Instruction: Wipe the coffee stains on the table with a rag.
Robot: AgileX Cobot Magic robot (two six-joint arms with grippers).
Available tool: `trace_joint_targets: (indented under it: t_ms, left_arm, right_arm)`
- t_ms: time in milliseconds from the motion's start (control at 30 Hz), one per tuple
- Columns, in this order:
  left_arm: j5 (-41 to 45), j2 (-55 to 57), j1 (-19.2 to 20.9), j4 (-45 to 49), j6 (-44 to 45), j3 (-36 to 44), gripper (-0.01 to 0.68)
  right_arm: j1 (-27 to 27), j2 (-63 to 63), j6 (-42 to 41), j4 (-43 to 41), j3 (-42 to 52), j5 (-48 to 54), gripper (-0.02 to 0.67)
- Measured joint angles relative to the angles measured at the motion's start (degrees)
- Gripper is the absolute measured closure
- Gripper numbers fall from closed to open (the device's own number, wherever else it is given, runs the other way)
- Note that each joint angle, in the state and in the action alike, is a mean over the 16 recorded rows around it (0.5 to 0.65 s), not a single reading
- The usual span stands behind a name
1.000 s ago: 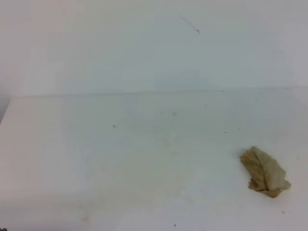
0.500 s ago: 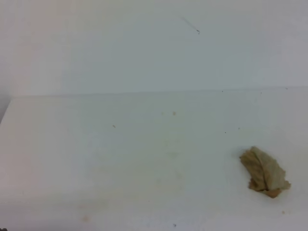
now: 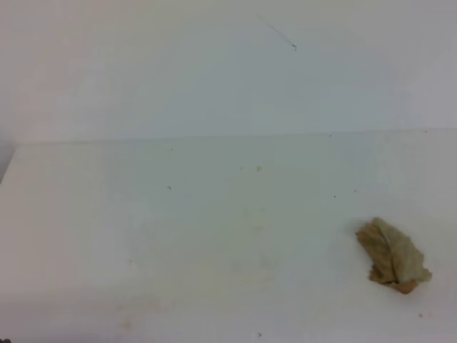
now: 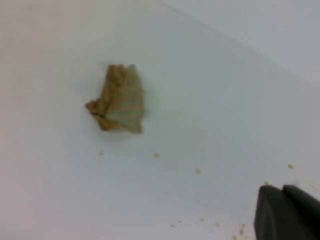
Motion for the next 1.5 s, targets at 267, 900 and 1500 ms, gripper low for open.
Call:
trace_joint_targets:
  t_ms: [267, 900, 1500]
  left_arm:
    - [0.0, 0.0, 0.0, 0.0, 0.0, 0.0, 0.675]
    - [-0.1, -0.2, 0.0, 0.0, 0.0, 0.3, 0.675]
    - [0.0, 0.0, 0.0, 0.0, 0.0, 0.0, 0.675]
  right_arm:
    - [0.0, -6.4, -0.6, -10.1, 3.2, -0.7, 0.648]
    - [-10.2, -15.4, 22.4, -9.5, 28.4, -38.5, 0.649]
    - [-19.1, -15.3, 26.4, -9.2, 38.4, -38.4, 0.649]
